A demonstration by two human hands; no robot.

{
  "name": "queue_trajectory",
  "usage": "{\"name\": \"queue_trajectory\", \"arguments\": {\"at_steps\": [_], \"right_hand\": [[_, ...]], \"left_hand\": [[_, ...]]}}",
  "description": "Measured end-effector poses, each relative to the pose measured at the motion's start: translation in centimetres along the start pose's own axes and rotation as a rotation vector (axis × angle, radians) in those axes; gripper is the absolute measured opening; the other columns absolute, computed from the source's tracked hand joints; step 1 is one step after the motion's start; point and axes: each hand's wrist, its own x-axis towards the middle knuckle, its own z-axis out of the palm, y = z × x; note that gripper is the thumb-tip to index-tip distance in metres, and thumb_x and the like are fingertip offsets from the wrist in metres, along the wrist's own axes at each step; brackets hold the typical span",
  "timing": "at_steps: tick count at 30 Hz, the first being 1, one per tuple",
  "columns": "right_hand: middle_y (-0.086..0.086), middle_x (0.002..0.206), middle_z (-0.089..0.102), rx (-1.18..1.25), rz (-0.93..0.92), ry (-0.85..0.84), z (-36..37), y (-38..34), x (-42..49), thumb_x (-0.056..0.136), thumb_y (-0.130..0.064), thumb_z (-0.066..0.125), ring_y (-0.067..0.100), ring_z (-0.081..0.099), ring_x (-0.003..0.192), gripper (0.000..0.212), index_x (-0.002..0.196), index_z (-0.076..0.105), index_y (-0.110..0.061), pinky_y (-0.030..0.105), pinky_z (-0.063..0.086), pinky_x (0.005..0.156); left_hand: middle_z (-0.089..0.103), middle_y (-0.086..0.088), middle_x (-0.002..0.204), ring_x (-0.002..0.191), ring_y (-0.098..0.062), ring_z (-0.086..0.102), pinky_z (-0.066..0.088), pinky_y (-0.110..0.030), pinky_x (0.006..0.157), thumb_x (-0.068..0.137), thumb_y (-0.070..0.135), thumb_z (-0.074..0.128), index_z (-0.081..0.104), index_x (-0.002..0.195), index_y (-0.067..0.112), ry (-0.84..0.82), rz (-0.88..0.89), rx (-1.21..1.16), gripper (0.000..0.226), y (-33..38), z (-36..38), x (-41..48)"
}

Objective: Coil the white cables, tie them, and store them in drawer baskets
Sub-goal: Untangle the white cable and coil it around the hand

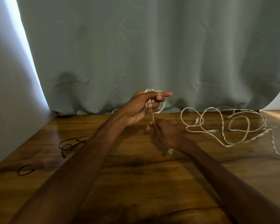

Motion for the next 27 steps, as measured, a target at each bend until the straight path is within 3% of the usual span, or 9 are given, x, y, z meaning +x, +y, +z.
{"name": "queue_trajectory", "arguments": {"at_steps": [2, 6, 10, 14, 17, 19, 22, 24, 27], "right_hand": [[-0.008, 0.103, 0.069, -0.050, -0.051, -0.069, 0.5, -1.1, -0.2, 0.108, -0.020, 0.043, 0.003, 0.061, 0.084, 0.024, 0.108, 0.066, -0.022, 0.022, 0.045, 0.072], [-0.021, 0.086, 0.057, -0.175, -0.160, -0.171, -0.2, -2.6, -0.9, 0.105, -0.013, 0.047, -0.006, 0.054, 0.077, 0.026, 0.116, 0.071, -0.016, 0.004, 0.031, 0.064], [-0.025, 0.068, 0.054, -0.192, -0.208, -0.243, -1.6, -4.3, -1.5, 0.108, -0.024, 0.047, -0.016, 0.055, 0.066, 0.028, 0.105, 0.075, -0.019, 0.012, 0.036, 0.063], [-0.019, 0.071, 0.053, -0.309, -0.342, -0.091, -3.9, -4.6, -1.6, 0.106, -0.032, 0.050, -0.003, 0.051, 0.064, 0.028, 0.089, 0.071, -0.023, 0.025, 0.032, 0.063], [-0.011, 0.078, 0.059, -0.314, -0.397, 0.108, -5.4, -3.0, -0.8, 0.102, -0.033, 0.049, 0.009, 0.050, 0.072, 0.029, 0.089, 0.069, -0.018, 0.031, 0.034, 0.067], [-0.008, 0.080, 0.066, -0.254, -0.403, 0.230, -6.1, -2.1, -0.4, 0.102, -0.033, 0.048, 0.013, 0.056, 0.076, 0.031, 0.092, 0.072, -0.017, 0.032, 0.040, 0.069], [-0.009, 0.081, 0.068, -0.212, -0.402, 0.365, -6.2, -0.9, 0.1, 0.105, -0.030, 0.051, 0.011, 0.060, 0.076, 0.028, 0.097, 0.074, -0.016, 0.034, 0.048, 0.071], [-0.005, 0.084, 0.070, -0.199, -0.395, 0.427, -5.9, -0.5, 0.1, 0.105, -0.027, 0.053, 0.011, 0.062, 0.077, 0.025, 0.100, 0.073, -0.014, 0.036, 0.051, 0.071], [-0.001, 0.082, 0.070, -0.188, -0.349, 0.507, -5.1, -0.4, -0.1, 0.106, -0.028, 0.053, 0.014, 0.062, 0.073, 0.025, 0.100, 0.071, -0.012, 0.040, 0.051, 0.069]], "left_hand": [[0.063, 0.002, 0.076, 0.047, -0.003, 0.038, 0.030, -0.018, 0.047, 0.099, 0.003, 0.049, 0.067, 0.114, -0.008, 0.147, 0.022, 0.110, 0.026, -0.3, -0.4, 0.1], [0.079, -0.007, 0.094, 0.051, -0.008, 0.054, 0.039, -0.016, 0.047, 0.105, 0.008, 0.045, 0.065, 0.117, -0.008, 0.330, 0.037, 0.342, 0.028, -1.0, -2.1, 0.5], [0.075, -0.018, 0.103, 0.062, -0.016, 0.073, 0.056, -0.020, 0.060, 0.106, 0.001, 0.036, 0.056, 0.117, -0.008, 0.308, -0.017, 0.591, 0.024, -1.8, -3.8, 0.4], [0.076, -0.004, 0.079, 0.065, -0.010, 0.073, 0.056, -0.018, 0.061, 0.105, -0.002, 0.038, 0.069, 0.102, 0.003, 0.240, -0.126, 0.710, 0.031, -2.6, -5.0, -0.9], [0.073, -0.005, 0.066, 0.057, -0.018, 0.071, 0.053, -0.021, 0.053, 0.103, 0.004, 0.049, 0.074, 0.082, 0.011, 0.147, -0.160, 0.609, 0.033, -1.8, -4.8, -1.5], [0.066, -0.008, 0.061, 0.047, -0.018, 0.064, 0.048, -0.020, 0.046, 0.106, 0.013, 0.048, 0.074, 0.088, 0.003, 0.046, -0.197, 0.485, 0.034, -0.9, -3.9, -2.0], [0.045, -0.001, 0.050, 0.034, -0.008, 0.040, 0.033, -0.016, 0.038, 0.110, 0.036, 0.032, 0.069, 0.098, -0.007, -0.141, -0.262, 0.312, 0.058, -0.1, -2.5, -1.9], [0.037, 0.003, 0.046, 0.031, -0.006, 0.034, 0.026, -0.016, 0.035, 0.107, 0.052, 0.026, 0.065, 0.094, -0.004, -0.220, -0.314, 0.204, 0.070, -0.2, -1.9, -1.6], [0.036, 0.008, 0.045, 0.032, -0.003, 0.031, 0.023, -0.015, 0.035, 0.105, 0.052, 0.038, 0.059, 0.081, 0.008, -0.180, -0.321, 0.139, 0.054, -0.4, -1.3, -1.5]]}}
